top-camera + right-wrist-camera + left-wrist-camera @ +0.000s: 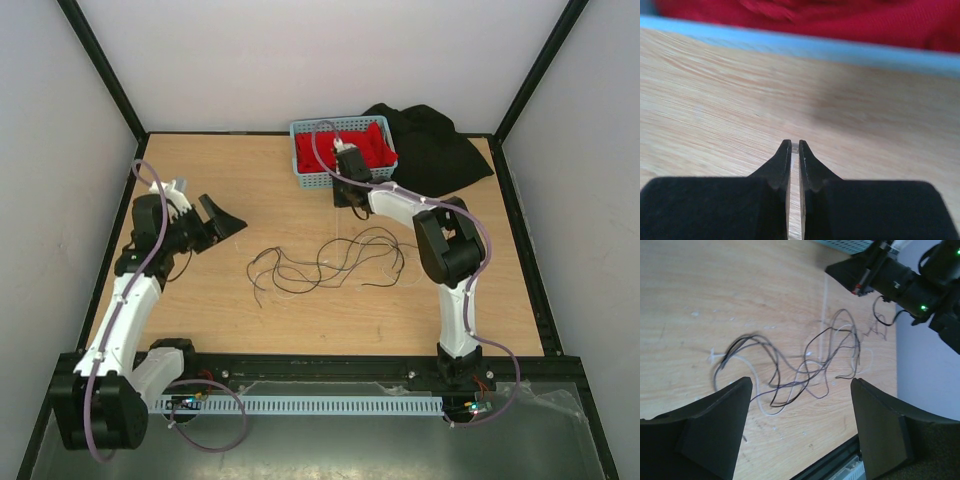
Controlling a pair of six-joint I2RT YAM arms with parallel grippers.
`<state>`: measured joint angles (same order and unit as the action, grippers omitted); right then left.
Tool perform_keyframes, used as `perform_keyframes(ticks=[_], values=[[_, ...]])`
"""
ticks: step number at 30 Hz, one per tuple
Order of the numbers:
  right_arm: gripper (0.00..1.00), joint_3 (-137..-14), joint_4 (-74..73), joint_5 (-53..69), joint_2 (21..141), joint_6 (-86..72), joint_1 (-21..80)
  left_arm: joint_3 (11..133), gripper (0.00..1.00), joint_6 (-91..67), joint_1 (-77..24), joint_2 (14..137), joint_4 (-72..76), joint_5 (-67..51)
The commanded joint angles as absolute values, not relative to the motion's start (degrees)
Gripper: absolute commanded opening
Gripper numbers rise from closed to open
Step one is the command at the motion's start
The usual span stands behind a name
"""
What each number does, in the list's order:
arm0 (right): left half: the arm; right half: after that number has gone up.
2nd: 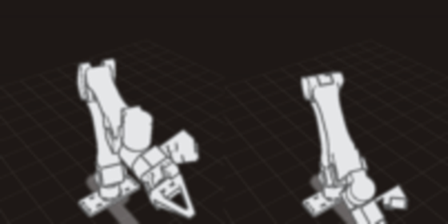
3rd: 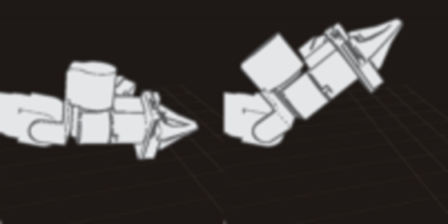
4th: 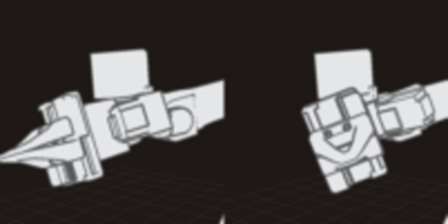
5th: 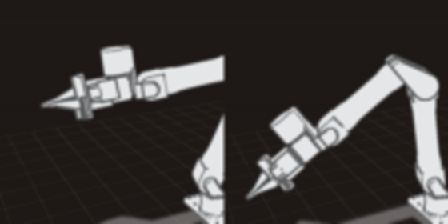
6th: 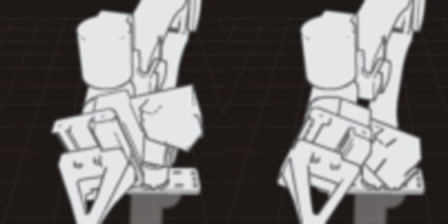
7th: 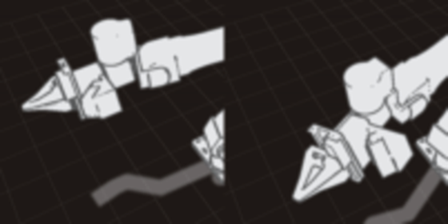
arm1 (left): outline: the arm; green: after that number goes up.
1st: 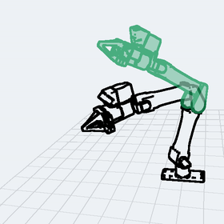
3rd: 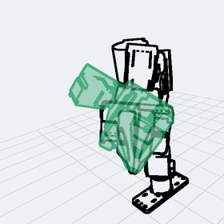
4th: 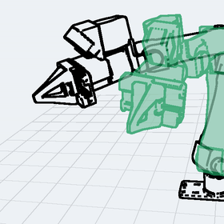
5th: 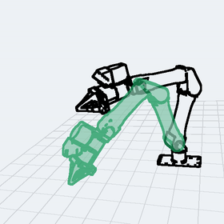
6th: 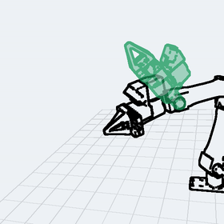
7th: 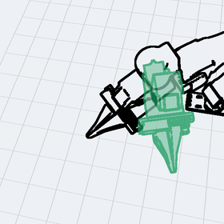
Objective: Zip-tie the wires
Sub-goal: Pick up the ribbon at the center of the board.
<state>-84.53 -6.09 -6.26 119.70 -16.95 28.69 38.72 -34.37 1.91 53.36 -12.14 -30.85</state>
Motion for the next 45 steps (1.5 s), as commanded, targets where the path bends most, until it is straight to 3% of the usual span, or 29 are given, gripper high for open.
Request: perform_keyframes(ticks=[1, 12, 20, 26, 35, 45], values=[[0.02, -88.6, 2.5, -0.4, 115.6, -18.6, 30.3, 43.7, 0.81, -32.7, 2.2, 57.3, -5.5, -39.4], [0.01, -89.9, 20.1, 7.0, 111.8, -25.9, 33.5, 48.6, 0.80, -34.0, 0.3, 62.3, 1.3, -43.5], [0.01, -95.2, 19.6, 12.2, 106.7, -23.8, 33.5, 52.9, 0.80, -29.4, -3.8, 61.7, 2.8, -41.0], [0.01, -87.8, 23.4, 22.2, 97.2, -20.6, 33.5, 55.9, 0.80, -31.1, -7.5, 65.9, 5.7, -42.2], [0.02, -75.0, 25.1, 32.0, 79.8, -16.0, 32.9, 57.8, 0.79, -44.0, -8.2, 64.1, 15.6, -53.1], [0.00, -72.0, 33.8, 38.1, 77.5, -26.2, 32.5, 57.8, 0.79, -57.2, -13.0, 67.7, 33.2, -58.8]])
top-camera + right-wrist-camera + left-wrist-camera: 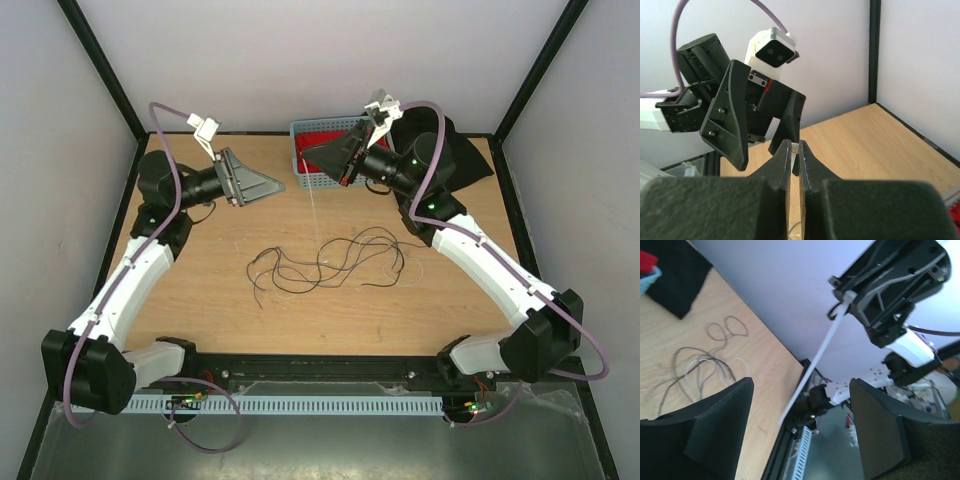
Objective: Zip-tie the wires
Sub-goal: Pick up the ribbon at the center of the board.
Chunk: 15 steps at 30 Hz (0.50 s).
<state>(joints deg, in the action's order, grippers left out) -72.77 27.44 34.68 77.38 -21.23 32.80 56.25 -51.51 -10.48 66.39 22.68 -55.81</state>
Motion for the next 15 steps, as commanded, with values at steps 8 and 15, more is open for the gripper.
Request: perform_keyframes(ticks=[8, 15], values=[[0.00, -70.1, 40.6, 39.7, 78.4, -33.4, 32.6, 57.4, 0.77, -59.0, -18.8, 72.3, 42.1, -55.3], [0.00, -68.2, 41.2, 38.6, 77.7, -33.7, 32.6, 57.3, 0.61, -62.9, -21.5, 76.8, 51.3, -53.8]])
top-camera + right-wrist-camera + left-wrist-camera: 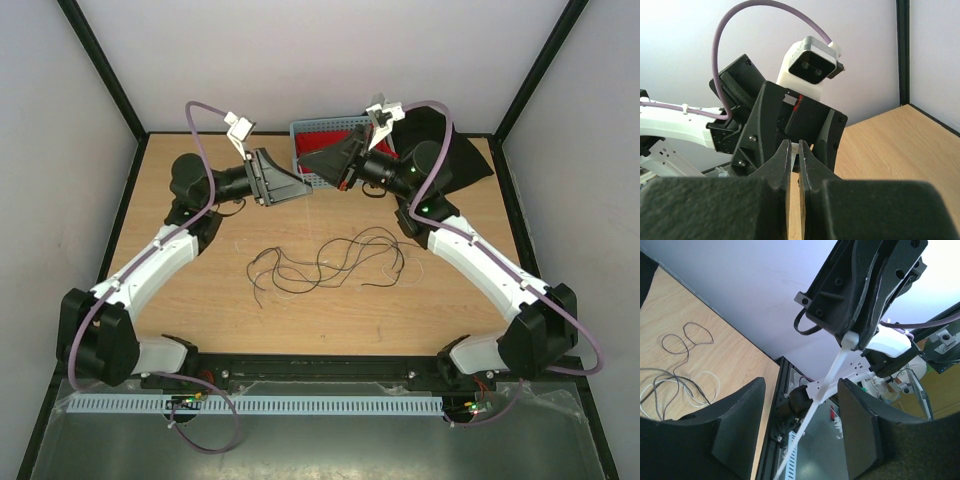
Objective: Zip-tie the wires
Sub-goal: Pick up the ribbon at the center of the board.
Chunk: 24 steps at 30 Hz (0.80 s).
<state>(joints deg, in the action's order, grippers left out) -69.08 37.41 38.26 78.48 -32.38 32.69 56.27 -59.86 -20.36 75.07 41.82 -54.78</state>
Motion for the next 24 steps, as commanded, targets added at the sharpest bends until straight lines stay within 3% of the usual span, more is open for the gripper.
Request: perform_keyframes(ticks=[1, 3, 8, 13, 19, 24], values=[[0.00, -68.0, 41.3, 38.4, 77.7, -33.7, 32.6, 57.4, 0.53, -63.3, -21.8, 77.4, 52.0, -53.9], [0.00, -67.7, 41.4, 38.0, 77.6, -33.6, 32.6, 57.6, 0.38, -63.3, -22.3, 78.1, 52.5, -54.1], [0.00, -67.2, 41.2, 36.3, 77.0, -32.6, 32.6, 56.7, 0.14, -62.2, -22.6, 78.0, 52.5, -54.0], [0.06, -67.5, 39.5, 35.0, 76.8, -30.9, 32.6, 56.0, 0.00, -61.7, -22.6, 78.0, 52.4, -53.7], [0.48, -67.9, 33.0, 31.2, 74.9, -26.1, 32.6, 55.1, 0.00, -58.3, -22.0, 77.5, 48.0, -52.5], [0.70, -66.2, 23.3, 25.4, 70.5, -16.4, 32.6, 54.1, 0.00, -52.4, -21.1, 75.8, 40.3, -49.1]])
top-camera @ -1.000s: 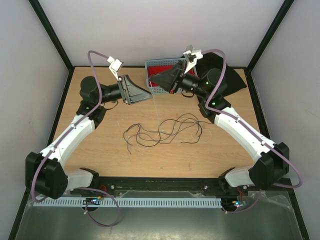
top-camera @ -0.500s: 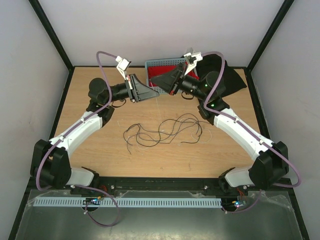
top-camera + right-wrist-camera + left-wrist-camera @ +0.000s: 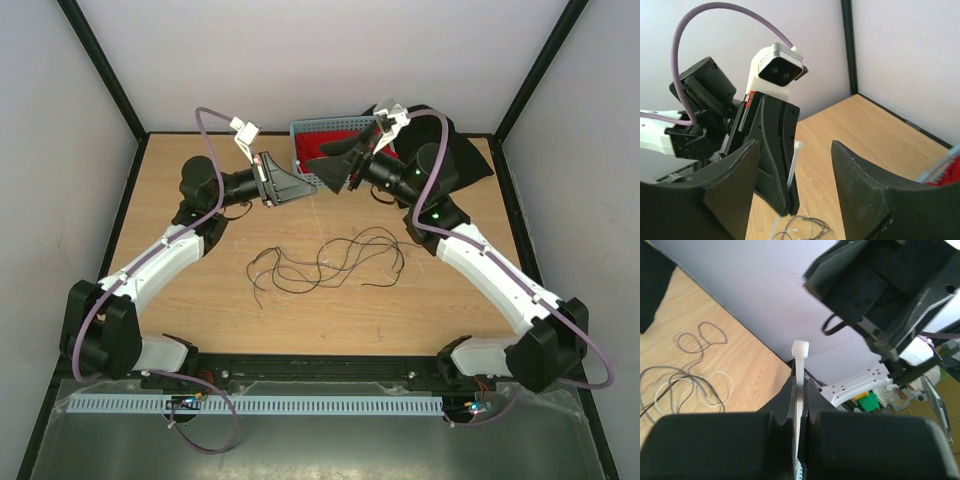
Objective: Zip-tie the wires
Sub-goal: Pick up the ribbon at the center of the board.
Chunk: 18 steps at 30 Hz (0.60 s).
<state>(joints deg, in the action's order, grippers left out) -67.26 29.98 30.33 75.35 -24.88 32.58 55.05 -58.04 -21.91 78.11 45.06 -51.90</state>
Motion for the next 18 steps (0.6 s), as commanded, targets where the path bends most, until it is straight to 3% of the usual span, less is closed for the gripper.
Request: perform_keyframes(ticks=[1, 9, 18], values=[[0.71, -65.5, 21.9, 25.0, 69.7, -15.0, 32.7, 54.0, 0.00, -51.8, -21.0, 75.8, 39.3, -48.5], [0.72, -63.5, 6.8, 23.4, 67.5, -4.4, 37.6, 53.5, 0.00, -50.7, -20.9, 75.4, 35.9, -44.6], [0.70, -59.5, 7.5, 17.4, 70.1, -3.3, 42.9, 52.8, 0.00, -50.8, -21.6, 73.6, 31.4, -42.7]])
